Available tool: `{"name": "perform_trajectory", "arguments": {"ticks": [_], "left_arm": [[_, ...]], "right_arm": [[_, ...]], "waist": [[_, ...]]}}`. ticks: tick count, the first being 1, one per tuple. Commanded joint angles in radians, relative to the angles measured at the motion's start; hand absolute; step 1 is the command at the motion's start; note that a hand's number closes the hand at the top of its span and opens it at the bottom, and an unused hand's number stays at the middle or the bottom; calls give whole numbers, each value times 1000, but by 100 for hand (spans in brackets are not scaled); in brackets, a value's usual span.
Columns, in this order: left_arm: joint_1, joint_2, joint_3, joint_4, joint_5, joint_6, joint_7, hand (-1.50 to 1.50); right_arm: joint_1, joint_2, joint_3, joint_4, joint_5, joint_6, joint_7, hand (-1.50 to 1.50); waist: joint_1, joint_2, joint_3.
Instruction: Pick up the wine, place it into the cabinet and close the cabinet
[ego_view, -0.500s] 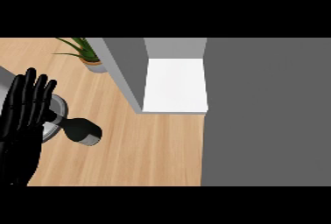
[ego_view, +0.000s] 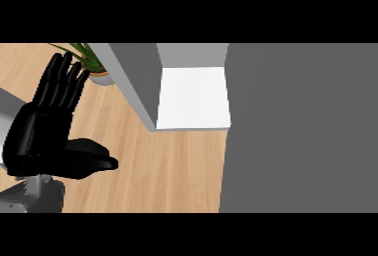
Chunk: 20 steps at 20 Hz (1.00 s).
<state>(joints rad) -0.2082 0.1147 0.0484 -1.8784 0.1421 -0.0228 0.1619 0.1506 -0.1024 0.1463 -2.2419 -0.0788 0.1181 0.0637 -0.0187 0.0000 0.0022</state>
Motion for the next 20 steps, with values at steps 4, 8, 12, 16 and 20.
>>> {"name": "perform_trajectory", "arguments": {"ticks": [4,8,12,16,20], "left_arm": [[-117,-55,-66,-91,19,114,293,-150],[-168,-61,-91,-170,-11,171,400,-150],[-191,-61,-102,-198,-45,203,454,-150],[-190,-108,-179,-237,-118,257,495,-150],[-105,-113,-254,-372,-168,286,576,-150]], "right_arm": [[78,-23,89,-205,-77,33,181,-150],[196,-26,134,-327,-61,45,194,-150],[183,-73,35,-396,-176,61,269,-150],[153,-69,79,-445,-137,21,354,-150],[168,-29,185,-472,-31,-27,373,-150]], "waist": [[12,-4,-2],[9,-5,-2],[9,-3,-2],[10,-3,-2],[15,-6,-3]]}}
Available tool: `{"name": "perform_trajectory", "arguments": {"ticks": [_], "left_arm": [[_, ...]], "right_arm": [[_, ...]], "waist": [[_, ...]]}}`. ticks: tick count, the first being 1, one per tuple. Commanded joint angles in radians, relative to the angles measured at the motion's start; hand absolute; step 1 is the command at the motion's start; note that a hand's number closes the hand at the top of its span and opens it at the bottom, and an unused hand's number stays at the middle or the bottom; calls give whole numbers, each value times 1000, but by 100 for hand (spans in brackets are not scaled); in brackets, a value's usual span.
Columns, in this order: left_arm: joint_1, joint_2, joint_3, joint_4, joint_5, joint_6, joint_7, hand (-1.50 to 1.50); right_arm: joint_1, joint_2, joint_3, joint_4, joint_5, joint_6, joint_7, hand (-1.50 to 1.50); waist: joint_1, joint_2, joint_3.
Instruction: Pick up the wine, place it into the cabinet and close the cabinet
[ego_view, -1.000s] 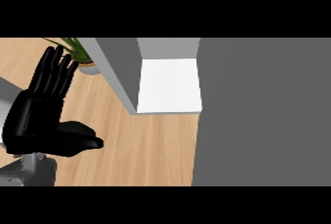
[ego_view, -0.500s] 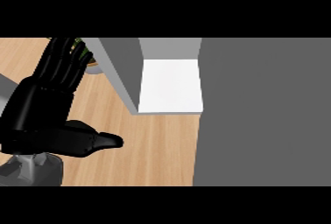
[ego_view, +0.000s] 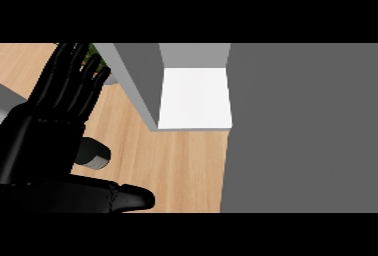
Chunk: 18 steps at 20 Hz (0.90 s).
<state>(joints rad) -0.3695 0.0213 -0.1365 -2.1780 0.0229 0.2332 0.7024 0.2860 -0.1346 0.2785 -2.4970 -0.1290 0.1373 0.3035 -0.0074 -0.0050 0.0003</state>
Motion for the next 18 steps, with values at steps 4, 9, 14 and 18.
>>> {"name": "perform_trajectory", "arguments": {"ticks": [4,9,14,18], "left_arm": [[-23,-8,-38,-49,-75,43,92,-150],[-28,-15,-61,-94,-150,77,129,-150],[-4,0,-65,-173,-199,86,186,-150],[4,24,-20,-166,-180,66,191,-150]], "right_arm": [[-25,-1,57,-253,6,-77,206,-150],[-36,-9,36,-231,-1,-72,187,-150],[-47,-37,-37,-262,-73,-75,223,-150],[-47,-9,64,-243,26,-100,213,-150]], "waist": [[1,1,-1],[0,1,-1],[0,0,0],[0,1,-1]]}}
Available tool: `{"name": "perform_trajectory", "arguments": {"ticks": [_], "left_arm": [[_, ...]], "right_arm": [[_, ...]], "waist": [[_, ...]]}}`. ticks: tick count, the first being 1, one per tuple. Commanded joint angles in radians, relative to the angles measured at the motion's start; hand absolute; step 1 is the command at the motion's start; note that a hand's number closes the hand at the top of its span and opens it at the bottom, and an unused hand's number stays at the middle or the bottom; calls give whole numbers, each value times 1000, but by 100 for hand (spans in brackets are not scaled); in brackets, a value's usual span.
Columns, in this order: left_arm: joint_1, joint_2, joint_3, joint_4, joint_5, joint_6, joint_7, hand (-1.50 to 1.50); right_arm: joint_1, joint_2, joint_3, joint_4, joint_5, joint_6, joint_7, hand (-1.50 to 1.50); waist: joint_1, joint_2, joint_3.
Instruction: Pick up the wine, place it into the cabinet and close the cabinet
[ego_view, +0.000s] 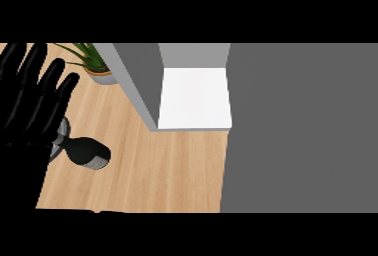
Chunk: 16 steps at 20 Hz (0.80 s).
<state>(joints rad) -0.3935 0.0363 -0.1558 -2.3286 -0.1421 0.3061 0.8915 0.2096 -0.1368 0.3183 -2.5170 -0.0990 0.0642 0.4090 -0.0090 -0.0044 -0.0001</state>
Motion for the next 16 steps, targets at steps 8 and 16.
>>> {"name": "perform_trajectory", "arguments": {"ticks": [8,16], "left_arm": [[50,80,131,-20,49,-49,5,-150],[98,145,273,17,157,-115,-48,-150]], "right_arm": [[9,-63,-92,-261,-102,-19,146,-150],[-2,-48,-29,-261,-54,-39,158,-150]], "waist": [[0,1,0],[-4,1,0]]}}
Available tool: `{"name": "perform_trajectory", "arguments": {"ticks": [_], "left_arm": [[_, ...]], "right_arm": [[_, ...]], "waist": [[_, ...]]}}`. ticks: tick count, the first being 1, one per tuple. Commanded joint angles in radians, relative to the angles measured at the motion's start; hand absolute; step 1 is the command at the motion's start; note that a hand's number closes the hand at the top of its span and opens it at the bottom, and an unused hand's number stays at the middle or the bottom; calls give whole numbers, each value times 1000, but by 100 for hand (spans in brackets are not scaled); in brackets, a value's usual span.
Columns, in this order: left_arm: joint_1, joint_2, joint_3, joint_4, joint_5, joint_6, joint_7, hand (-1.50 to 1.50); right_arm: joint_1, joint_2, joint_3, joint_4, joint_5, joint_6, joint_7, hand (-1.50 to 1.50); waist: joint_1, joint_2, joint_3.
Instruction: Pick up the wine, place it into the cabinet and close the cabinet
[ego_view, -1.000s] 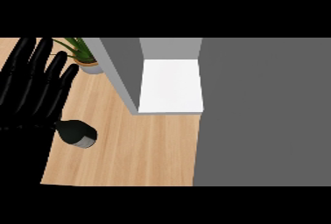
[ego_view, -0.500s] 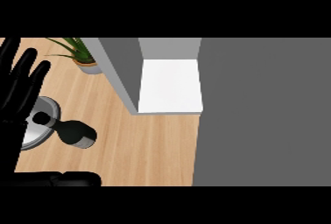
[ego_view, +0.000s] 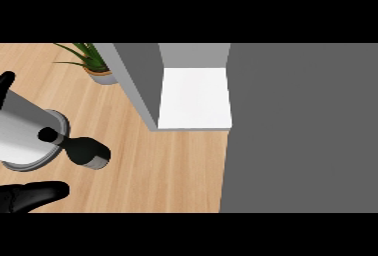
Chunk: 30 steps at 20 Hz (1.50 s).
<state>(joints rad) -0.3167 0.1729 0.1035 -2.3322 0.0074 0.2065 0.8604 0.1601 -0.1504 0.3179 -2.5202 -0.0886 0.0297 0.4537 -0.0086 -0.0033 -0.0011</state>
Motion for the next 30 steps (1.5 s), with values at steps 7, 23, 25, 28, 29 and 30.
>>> {"name": "perform_trajectory", "arguments": {"ticks": [7,23,25,28,29,30], "left_arm": [[96,79,209,48,175,-98,-64,-150],[279,28,295,313,246,-248,-355,-150],[350,3,272,322,244,-309,-432,-150],[320,-2,258,390,220,-303,-458,-150],[332,29,309,474,264,-367,-532,-150],[290,14,264,485,206,-332,-531,-150]], "right_arm": [[37,-13,38,-221,-9,-25,95,-150],[3,-35,20,-284,-47,-46,171,-150],[-29,-9,20,-225,-23,-61,134,-150],[-19,-36,-31,-263,-71,-48,149,-150],[-5,-23,22,-240,-27,-53,136,-150],[-48,-29,8,-246,-32,-62,179,-150]], "waist": [[2,-1,0],[-6,-2,-1],[2,-1,0],[-8,0,1],[-7,0,0],[-7,2,0]]}}
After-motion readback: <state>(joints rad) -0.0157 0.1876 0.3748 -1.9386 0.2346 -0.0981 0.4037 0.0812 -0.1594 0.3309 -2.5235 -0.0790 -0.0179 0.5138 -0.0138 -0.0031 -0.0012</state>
